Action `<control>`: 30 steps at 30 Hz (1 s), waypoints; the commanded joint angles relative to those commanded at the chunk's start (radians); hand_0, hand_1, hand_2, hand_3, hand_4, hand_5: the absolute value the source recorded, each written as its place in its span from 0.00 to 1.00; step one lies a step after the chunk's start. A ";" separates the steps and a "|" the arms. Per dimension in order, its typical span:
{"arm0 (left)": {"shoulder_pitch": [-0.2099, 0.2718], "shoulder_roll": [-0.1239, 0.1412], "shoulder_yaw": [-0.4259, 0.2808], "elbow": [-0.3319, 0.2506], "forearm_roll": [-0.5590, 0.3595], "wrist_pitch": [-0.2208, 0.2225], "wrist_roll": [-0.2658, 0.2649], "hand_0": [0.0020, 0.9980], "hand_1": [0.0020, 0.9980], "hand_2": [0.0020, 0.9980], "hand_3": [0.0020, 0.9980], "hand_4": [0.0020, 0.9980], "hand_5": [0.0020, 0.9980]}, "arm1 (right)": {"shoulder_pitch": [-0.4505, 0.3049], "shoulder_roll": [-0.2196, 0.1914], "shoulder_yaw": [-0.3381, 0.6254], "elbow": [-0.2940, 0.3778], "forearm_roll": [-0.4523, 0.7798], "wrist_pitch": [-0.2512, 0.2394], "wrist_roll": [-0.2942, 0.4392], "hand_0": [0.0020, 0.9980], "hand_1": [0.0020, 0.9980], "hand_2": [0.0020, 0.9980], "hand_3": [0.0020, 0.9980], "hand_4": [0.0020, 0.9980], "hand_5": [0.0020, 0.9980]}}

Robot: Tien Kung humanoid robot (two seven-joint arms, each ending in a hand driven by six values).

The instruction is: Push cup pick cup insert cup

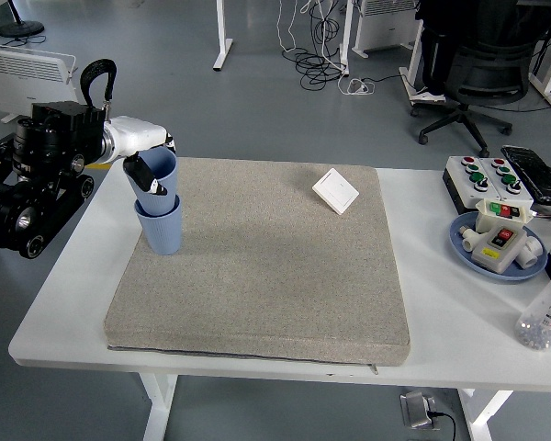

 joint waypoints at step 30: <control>0.010 -0.009 -0.016 0.056 0.044 0.043 -0.027 0.62 0.75 0.87 0.92 0.93 0.37 | 0.001 -0.001 -0.001 0.000 0.004 -0.001 0.002 0.75 0.63 0.64 0.56 0.08 0.44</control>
